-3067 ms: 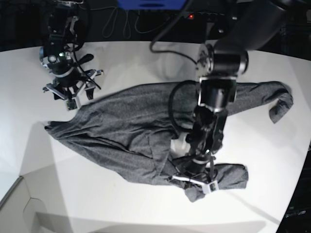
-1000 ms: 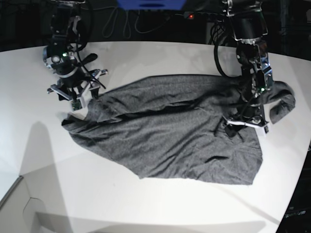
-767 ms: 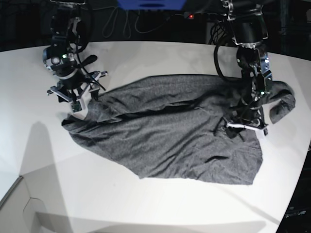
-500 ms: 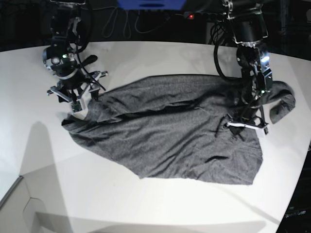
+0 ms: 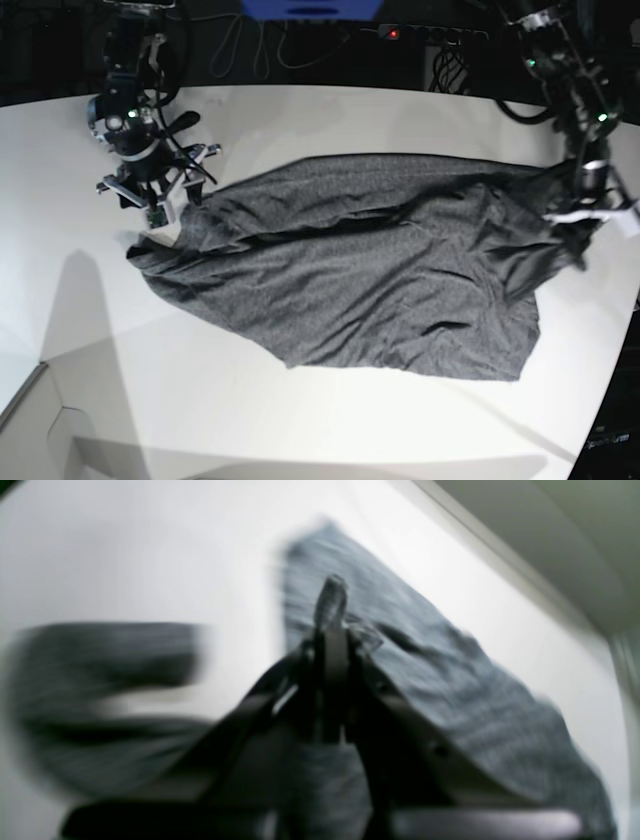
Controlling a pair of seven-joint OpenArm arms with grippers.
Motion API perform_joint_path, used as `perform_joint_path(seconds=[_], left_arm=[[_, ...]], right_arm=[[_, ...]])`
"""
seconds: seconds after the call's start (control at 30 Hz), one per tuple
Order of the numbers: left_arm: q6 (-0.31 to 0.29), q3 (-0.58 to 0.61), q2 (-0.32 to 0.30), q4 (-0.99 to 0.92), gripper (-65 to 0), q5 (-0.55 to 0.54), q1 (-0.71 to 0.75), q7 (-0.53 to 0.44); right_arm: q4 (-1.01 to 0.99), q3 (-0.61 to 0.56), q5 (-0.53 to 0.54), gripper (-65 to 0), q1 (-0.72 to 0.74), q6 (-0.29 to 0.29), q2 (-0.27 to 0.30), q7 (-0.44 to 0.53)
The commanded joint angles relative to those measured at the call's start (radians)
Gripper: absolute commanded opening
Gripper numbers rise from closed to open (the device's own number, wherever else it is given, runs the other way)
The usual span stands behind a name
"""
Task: Layout the t-shirt on the table in an organized manner, then fold the t-shirt properly
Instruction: 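Grasp the shirt edge with the left gripper and pull it away from the right gripper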
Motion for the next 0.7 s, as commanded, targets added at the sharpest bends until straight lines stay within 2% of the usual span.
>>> perform_joint_path(seconds=[0.0,0.13,0.33,0.53,0.67], left_arm=[[-0.012,-0.045,-0.012,0.024,-64.8,-0.046,0.009,-0.028],[-0.013,-0.201,-0.016,0.011,-64.8,-0.148,0.043,-0.027],[-0.015,-0.344,-0.006,-0.020,-64.8,-0.167,0.061,0.058],[-0.016,-0.376,-0.005,-0.066,-64.5,-0.167,0.065,0.125],[-0.016,-0.442,0.011,-0.074,-64.4,-0.167,0.069,0.171]], right_arm=[[0.017,0.001,0.009,-29.5,0.009,-0.005,0.006,0.025],[0.017,0.001,0.009,-29.5,0.009,-0.005,0.006,0.025],[0.017,0.001,0.009,-29.5,0.012,-0.005,0.004,0.025],[0.018,0.001,0.009,-29.5,0.009,-0.005,0.004,0.025],[0.020,0.001,0.009,-29.5,0.007,-0.005,0.004,0.025]])
